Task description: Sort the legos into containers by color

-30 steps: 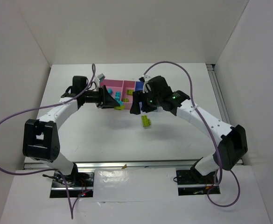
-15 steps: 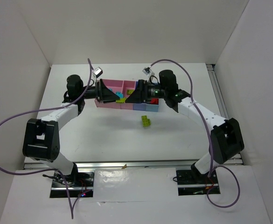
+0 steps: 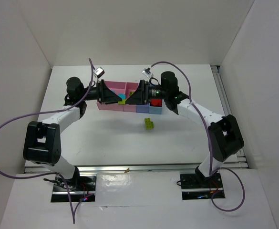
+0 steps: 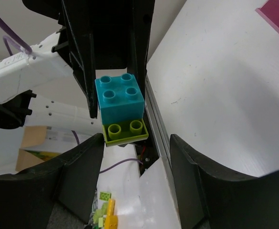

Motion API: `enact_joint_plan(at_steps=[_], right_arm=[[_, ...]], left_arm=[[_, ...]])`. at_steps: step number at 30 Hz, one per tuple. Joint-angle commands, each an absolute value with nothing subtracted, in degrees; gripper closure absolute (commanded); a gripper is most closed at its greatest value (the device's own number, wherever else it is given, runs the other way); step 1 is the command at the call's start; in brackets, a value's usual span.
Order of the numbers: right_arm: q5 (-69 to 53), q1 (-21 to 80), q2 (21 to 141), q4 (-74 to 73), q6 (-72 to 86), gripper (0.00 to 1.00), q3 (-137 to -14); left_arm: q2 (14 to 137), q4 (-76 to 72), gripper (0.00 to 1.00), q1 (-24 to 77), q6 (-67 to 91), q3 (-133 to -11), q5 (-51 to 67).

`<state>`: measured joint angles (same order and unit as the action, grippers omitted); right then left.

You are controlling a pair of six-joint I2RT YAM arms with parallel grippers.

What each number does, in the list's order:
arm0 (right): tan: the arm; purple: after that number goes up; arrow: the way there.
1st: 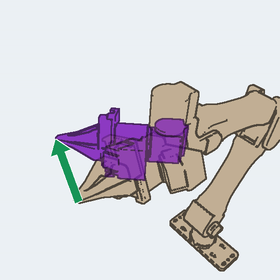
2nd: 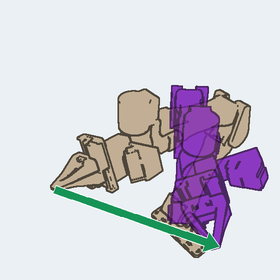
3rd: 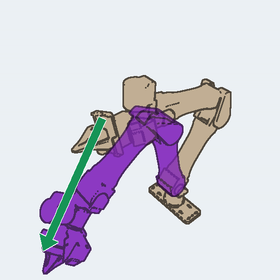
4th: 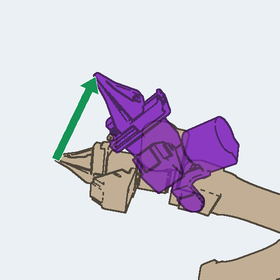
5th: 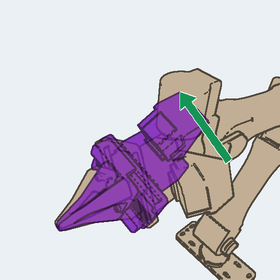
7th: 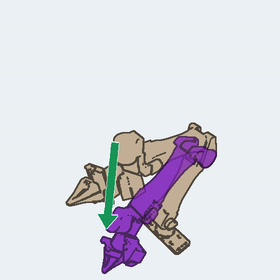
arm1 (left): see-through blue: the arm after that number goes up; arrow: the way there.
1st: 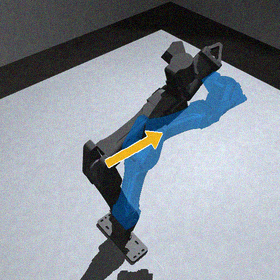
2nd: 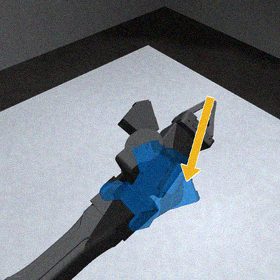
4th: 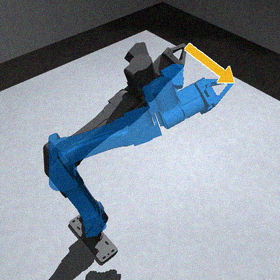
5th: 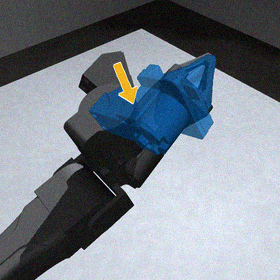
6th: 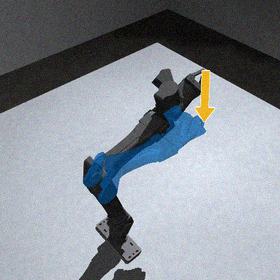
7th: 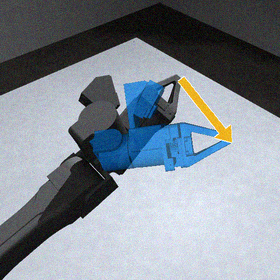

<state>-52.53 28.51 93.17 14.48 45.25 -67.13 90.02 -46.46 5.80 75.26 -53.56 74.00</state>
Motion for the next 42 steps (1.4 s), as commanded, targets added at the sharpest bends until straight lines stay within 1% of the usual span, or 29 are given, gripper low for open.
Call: enact_joint_plan(at_steps=[1, 7, 9, 10, 12, 14, 16, 17, 20, 22, 23, 24, 25, 26, 27, 28, 29, 31, 33, 35, 38, 40, 42], right_arm=[[-55.0, 28.9, 93.7, 20.9, 47.9, 0.36, -67.5], [-56.9, 28.9, 94.2, 27.0, 52.0, 0.37, -67.0], [-57.5, 28.9, 94.9, 28.9, 52.9, 0.40, -67.0], [-57.5, 29.5, 95.5, 28.9, 53.6, 0.44, -67.0], [-58.2, 29.5, 95.5, 29.5, 53.6, 0.49, -67.0], [-58.7, 30.1, 95.5, 29.5, 53.6, 0.50, -67.0], [-58.7, 30.1, 96.1, 29.5, 53.6, 0.54, -67.0], [-59.2, 30.1, 96.1, 29.5, 53.6, 0.54, -67.0], [-59.2, 30.6, 96.1, 28.9, 53.6, 0.62, -67.0], [-58.6, 30.6, 96.1, 28.0, 53.1, 0.70, -67.0], [-57.8, 30.6, 96.1, 27.3, 53.1, 0.70, -67.0], [-57.8, 30.6, 96.1, 26.7, 52.5, 0.70, -67.0], [-57.2, 30.6, 96.1, 25.0, 51.9, 0.71, -67.0], [-57.2, 30.6, 96.1, 23.7, 50.3, 0.71, -67.0], [-56.4, 30.6, 96.1, 21.9, 49.1, 0.71, -68.2], [-56.4, 30.6, 95.5, 20.5, 48.2, 0.72, -68.2], [-55.7, 30.6, 95.5, 17.7, 46.4, 0.72, -69.0], [-55.7, 30.6, 95.5, 16.6, 45.8, 0.72, -69.5], [-55.2, 30.1, 95.5, 16.0, 45.8, 0.72, -69.5], [-55.2, 30.1, 95.5, 16.0, 45.8, 0.74, -69.5], [-55.2, 30.1, 95.5, 16.0, 45.8, 0.74, -68.9], [-55.2, 30.1, 95.5, 16.0, 45.8, 0.74, -68.9], [-55.2, 29.5, 95.5, 16.0, 45.8, 0.74, -68.9]], left_arm=[[89.4, -50.8, 1.00, 5.6, 74.9, -53.7, 75.6], [89.4, -49.1, 1.00, 5.6, 73.7, -53.7, 75.6], [89.4, -48.5, 1.00, 5.6, 73.1, -53.7, 75.6], [89.4, -48.5, 1.00, 5.6, 73.1, -53.2, 75.6], [89.4, -48.5, 1.00, 5.6, 73.1, -53.2, 75.6], [89.4, -48.0, 1.00, 5.6, 72.6, -53.2, 75.6], [89.4, -48.0, 1.00, 5.6, 72.6, -53.2, 75.6], [89.4, -48.0, 1.00, 5.6, 72.6, -53.2, 75.6], [89.4, -49.1, 1.00, 5.6, 73.3, -53.8, 75.6], [89.4, -45.7, 1.00, 5.6, 71.2, -54.3, 75.6], [89.4, -43.4, 0.99, 5.6, 69.8, -55.4, 75.6], [89.4, -41.2, 0.89, 5.6, 68.4, -56.1, 75.6], [89.4, -39.0, 0.73, 5.6, 67.0, -56.7, 75.6], [89.4, -36.9, 0.54, 5.6, 63.9, -57.2, 75.6], [89.4, -32.3, 0.45, 5.6, 62.2, -58.2, 75.6], [88.9, -29.6, 0.40, 5.6, 60.5, -58.8, 75.6], [88.9, -27.1, 0.37, 5.6, 57.1, -59.5, 74.9], [88.9, -22.3, 0.34, 5.6, 54.9, -60.7, 74.4], [88.9, -22.3, 0.32, 5.6, 54.9, -61.3, 74.4], [88.9, -24.2, 0.32, 5.6, 56.2, -60.7, 74.9], [88.9, -25.7, 0.42, 5.6, 56.9, -60.0, 74.9], [89.4, -24.3, 0.42, 5.6, 55.6, -60.0, 74.9], [89.4, -19.9, 0.36, 5.6, 52.3, -60.7, 75.4]])
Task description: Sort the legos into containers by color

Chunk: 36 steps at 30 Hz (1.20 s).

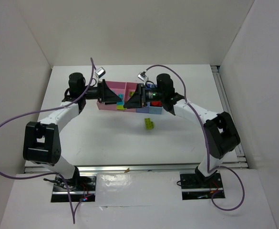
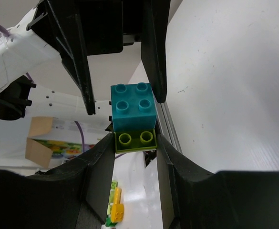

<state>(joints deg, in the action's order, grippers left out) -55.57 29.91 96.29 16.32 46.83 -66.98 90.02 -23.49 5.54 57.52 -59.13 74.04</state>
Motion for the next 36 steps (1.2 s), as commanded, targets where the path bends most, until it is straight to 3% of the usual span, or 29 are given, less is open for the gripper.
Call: enact_joint_plan(at_steps=[1, 9, 12, 17, 21, 24, 28, 30, 31, 34, 36], right_arm=[[-55.2, 29.5, 95.5, 16.0, 45.8, 0.74, -68.9], [-55.2, 28.5, 95.0, 15.5, 45.2, 0.74, -68.9], [-55.2, 28.5, 95.5, 14.9, 45.2, 0.74, -68.9], [-55.2, 28.5, 96.1, 14.3, 44.6, 0.74, -68.9], [-55.2, 28.5, 96.1, 13.8, 44.1, 0.74, -69.4], [-55.7, 28.5, 96.1, 13.8, 44.1, 0.74, -69.4], [-55.7, 28.5, 96.6, 13.3, 43.6, 0.74, -69.4], [-55.7, 29.0, 96.6, 12.0, 42.4, 0.74, -69.4], [-56.2, 29.0, 96.6, 11.3, 41.8, 0.74, -69.4], [-56.8, 29.5, 97.2, 7.7, 39.1, 0.74, -69.4], [-56.1, 30.1, 97.2, 4.0, 36.4, 0.75, -69.4]], left_arm=[[89.4, -17.9, 0.36, 5.6, 50.9, -60.7, 75.4], [90.4, -9.1, 0.36, 6.2, 44.3, -62.1, 75.4], [90.4, -13.1, 0.45, 6.2, 46.7, -61.3, 75.4], [91.0, -18.4, 0.38, 6.7, 51.4, -60.8, 75.4], [91.5, -20.9, 0.38, 7.3, 53.3, -60.8, 75.9], [92.0, -20.9, 0.48, 7.9, 53.3, -61.4, 75.9], [92.5, -20.9, 0.70, 8.4, 53.3, -61.4, 75.9], [93.1, -21.4, 0.75, 8.4, 54.4, -61.4, 75.3], [93.1, -22.1, 0.84, 8.4, 54.4, -61.4, 75.3], [93.6, -23.7, 0.99, 8.4, 56.0, -61.4, 74.8], [94.1, -24.3, 1.00, 8.4, 56.7, -61.4, 74.8]])
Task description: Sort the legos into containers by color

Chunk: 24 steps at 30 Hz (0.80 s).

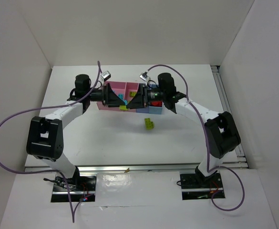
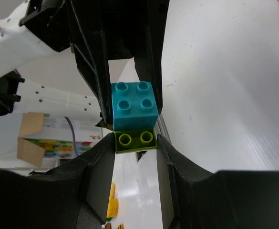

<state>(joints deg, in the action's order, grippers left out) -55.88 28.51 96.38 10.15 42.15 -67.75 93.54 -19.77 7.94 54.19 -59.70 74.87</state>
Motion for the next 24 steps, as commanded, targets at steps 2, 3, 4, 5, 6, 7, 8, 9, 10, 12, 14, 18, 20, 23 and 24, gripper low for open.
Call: enact_joint_plan(at_steps=[2, 3, 4, 5, 6, 7, 8, 9, 10, 12, 14, 18, 20, 23, 24], right_arm=[[-54.4, 30.1, 96.6, 0.3, 33.6, 0.75, -69.4], [-53.7, 30.1, 96.6, -4.2, 32.0, 0.75, -70.0], [-52.0, 30.1, 96.6, -6.2, 29.1, 0.76, -70.0], [-51.1, 30.1, 96.0, -9.7, 27.9, 0.76, -70.0], [-50.2, 30.1, 95.4, -11.3, 26.8, 0.76, -70.0], [-49.1, 30.1, 95.4, -12.9, 24.8, 0.76, -70.0], [-47.2, 30.1, 94.8, -14.3, 23.9, 0.76, -70.6], [-46.3, 30.1, 94.2, -16.4, 23.3, 0.76, -70.6], [-45.2, 30.1, 93.7, -17.0, 22.8, 0.77, -70.6], [-41.9, 28.5, 92.6, -16.4, 23.4, 0.77, -70.6], [-38.2, 27.3, 91.8, -15.6, 24.9, 0.77, -70.6], [-28.2, 26.7, 96.7, -18.2, 25.5, 0.77, -78.6], [-20.5, 27.2, 101.8, -21.2, 25.5, 0.77, -86.0], [-12.7, 27.9, 106.8, -23.0, 25.5, 0.77, -92.5], [-11.4, 27.9, 110.2, -23.0, 25.5, 0.77, -96.6]], left_arm=[[94.1, -24.3, 1.00, 8.4, 57.2, -62.1, 73.6], [94.7, -24.3, 1.00, 8.4, 57.7, -62.7, 73.6], [94.7, -24.3, 1.00, 8.4, 57.7, -62.8, 72.9], [94.7, -24.3, 1.00, 8.4, 58.3, -63.3, 72.3], [94.7, -24.3, 1.00, 8.4, 58.3, -63.3, 72.2], [95.2, -23.8, 1.00, 8.4, 58.3, -63.9, 71.7], [95.2, -22.9, 1.00, 8.4, 58.3, -63.9, 71.7], [95.8, -22.9, 1.00, 8.4, 58.3, -63.9, 71.1], [95.8, -22.2, 1.00, 7.8, 57.6, -64.5, 70.3], [95.8, -18.6, 1.00, 6.6, 56.5, -65.3, 68.9], [95.8, -13.1, 1.00, 5.1, 51.4, -68.0, 65.1], [97.3, 18.7, 1.00, 3.2, 37.5, -79.0, 46.3], [97.9, 21.0, 1.00, 3.2, 36.7, -80.9, 39.9], [98.4, 21.0, 1.00, 3.2, 38.1, -81.4, 35.9], [100.0, 21.0, 1.00, 3.2, 38.1, -82.2, 35.9]])
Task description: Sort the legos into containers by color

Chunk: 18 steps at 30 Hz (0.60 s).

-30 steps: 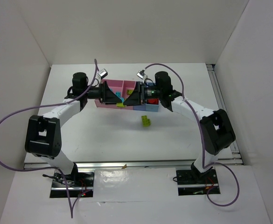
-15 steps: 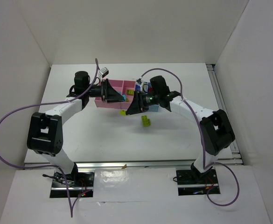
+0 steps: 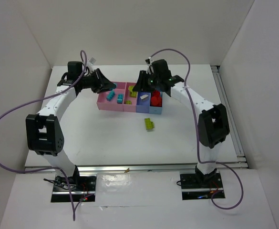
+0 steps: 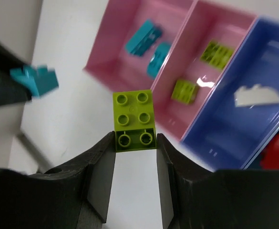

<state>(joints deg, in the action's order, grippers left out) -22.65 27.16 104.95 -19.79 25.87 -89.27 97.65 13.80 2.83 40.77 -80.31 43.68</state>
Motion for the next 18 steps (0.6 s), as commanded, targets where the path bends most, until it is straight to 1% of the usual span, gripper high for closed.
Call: enact_joint_plan(at_steps=[1, 3, 4, 9, 10, 11, 12, 13, 15, 16, 17, 18], right_arm=[[-9.7, 28.6, 111.9, -24.9, 25.5, 0.77, -98.6], [-6.3, 29.2, 114.9, -26.2, 25.0, 0.77, -104.1], [-5.3, 29.2, 117.4, -26.7, 25.0, 0.77, -105.5], [-3.4, 29.7, 122.0, -27.3, 23.8, 0.76, -111.4], [-3.4, 29.7, 123.2, -27.3, 23.8, 0.76, -112.0], [-3.4, 29.7, 123.7, -27.9, 23.8, 0.75, -112.0], [-3.4, 30.2, 123.7, -27.9, 23.3, 0.72, -112.8], [-3.4, 30.2, 124.5, -27.9, 23.3, 0.69, -113.4], [-3.4, 30.2, 125.2, -27.9, 23.3, 0.61, -114.1], [-3.4, 30.2, 125.8, -28.6, 22.8, 0.52, -115.0], [-4.0, 30.8, 126.3, -29.1, 22.8, 0.37, -115.0], [-4.0, 30.8, 126.3, -29.1, 22.8, 0.31, -115.8]], left_arm=[[100.7, 21.8, 1.00, 3.2, 38.1, -82.8, 35.1], [102.1, 22.3, 1.00, 3.2, 38.1, -84.3, 32.9], [103.6, 22.3, 1.00, 3.2, 38.1, -84.9, 32.1], [109.0, 25.4, 1.00, 3.2, 36.3, -90.3, 28.8], [109.8, 26.1, 0.93, 3.2, 36.3, -91.0, 28.3], [111.0, 26.1, 0.78, 3.2, 36.3, -91.8, 28.3], [111.0, 27.0, 0.51, 3.2, 35.7, -93.1, 27.8], [111.5, 27.0, 0.39, 3.2, 35.7, -93.2, 27.8], [111.5, 27.0, 0.23, 3.7, 35.1, -94.5, 27.8], [111.5, 27.6, 0.12, 3.7, 35.1, -94.5, 27.8], [111.5, 28.2, 0.10, 3.7, 35.1, -95.3, 27.8], [110.8, 28.2, 0.10, 3.7, 34.5, -95.9, 27.8]])
